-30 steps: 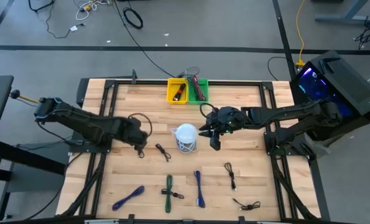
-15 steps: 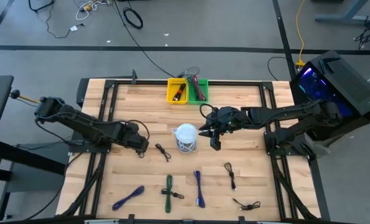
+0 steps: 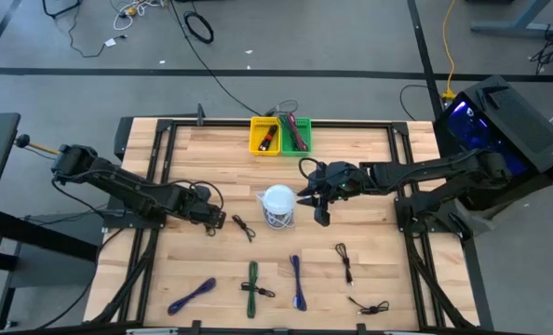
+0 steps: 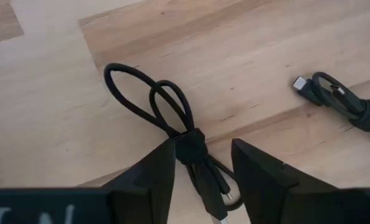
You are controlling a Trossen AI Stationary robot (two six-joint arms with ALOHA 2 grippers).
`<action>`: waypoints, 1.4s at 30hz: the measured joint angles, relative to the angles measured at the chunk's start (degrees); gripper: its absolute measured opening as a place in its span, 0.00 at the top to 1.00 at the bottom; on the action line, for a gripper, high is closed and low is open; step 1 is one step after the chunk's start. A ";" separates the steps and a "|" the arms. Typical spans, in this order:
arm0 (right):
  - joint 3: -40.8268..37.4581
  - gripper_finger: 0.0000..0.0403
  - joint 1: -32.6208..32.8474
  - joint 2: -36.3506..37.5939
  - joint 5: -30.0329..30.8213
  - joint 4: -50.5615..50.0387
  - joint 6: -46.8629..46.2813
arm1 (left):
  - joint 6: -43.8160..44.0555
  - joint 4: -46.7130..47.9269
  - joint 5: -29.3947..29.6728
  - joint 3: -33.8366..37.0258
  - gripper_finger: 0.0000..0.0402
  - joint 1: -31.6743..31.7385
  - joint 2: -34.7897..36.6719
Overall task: Pick & Place USB Port
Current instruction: Put the black charger cable into the yellow bin
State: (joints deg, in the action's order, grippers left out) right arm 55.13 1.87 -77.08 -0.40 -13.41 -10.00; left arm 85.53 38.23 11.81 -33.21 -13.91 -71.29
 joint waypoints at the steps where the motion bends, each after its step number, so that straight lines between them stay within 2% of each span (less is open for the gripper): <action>1: -0.35 0.74 0.00 0.00 -0.02 0.77 0.00 | 0.29 0.11 0.00 0.00 0.58 0.00 0.00; 9: -2.24 0.74 0.00 0.00 -0.02 1.90 0.00 | 1.29 0.09 0.19 0.00 0.57 0.00 -0.16; 19: -2.25 0.74 0.00 0.00 -0.11 3.86 0.02 | 0.63 -2.43 -1.25 -0.33 0.57 0.32 -9.87; 21: -2.25 0.74 0.00 0.00 -0.13 4.32 0.01 | -0.42 -2.18 -2.17 -0.70 0.60 0.57 -11.47; 23: -2.25 0.74 0.02 0.00 -0.17 4.37 0.01 | -1.27 -2.28 -2.63 -0.76 0.68 0.94 -11.78; 27: -2.25 0.74 0.00 0.00 -0.11 4.59 0.00 | -8.37 -2.96 -1.76 -1.15 0.92 1.22 -11.08; 30: -2.25 0.74 0.01 0.00 -0.09 4.51 -0.04 | -11.05 -2.58 -0.62 -1.99 0.92 1.74 -9.88; 36: -2.25 0.74 0.00 0.00 -0.07 4.50 -0.17 | -17.50 -1.65 8.80 -2.51 0.92 4.96 -5.06; 39: -2.25 0.74 0.02 0.00 -0.07 4.70 -0.91 | -23.87 -4.61 11.15 -2.51 0.92 8.43 -1.60; 42: -2.25 0.74 0.02 0.00 -0.04 4.93 -1.51 | -33.42 -11.02 11.11 -2.51 0.92 13.56 1.67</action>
State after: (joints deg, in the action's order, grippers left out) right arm 52.88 1.89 -77.08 -0.45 -8.48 -11.51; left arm 52.11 27.21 22.92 -35.73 -0.36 -69.62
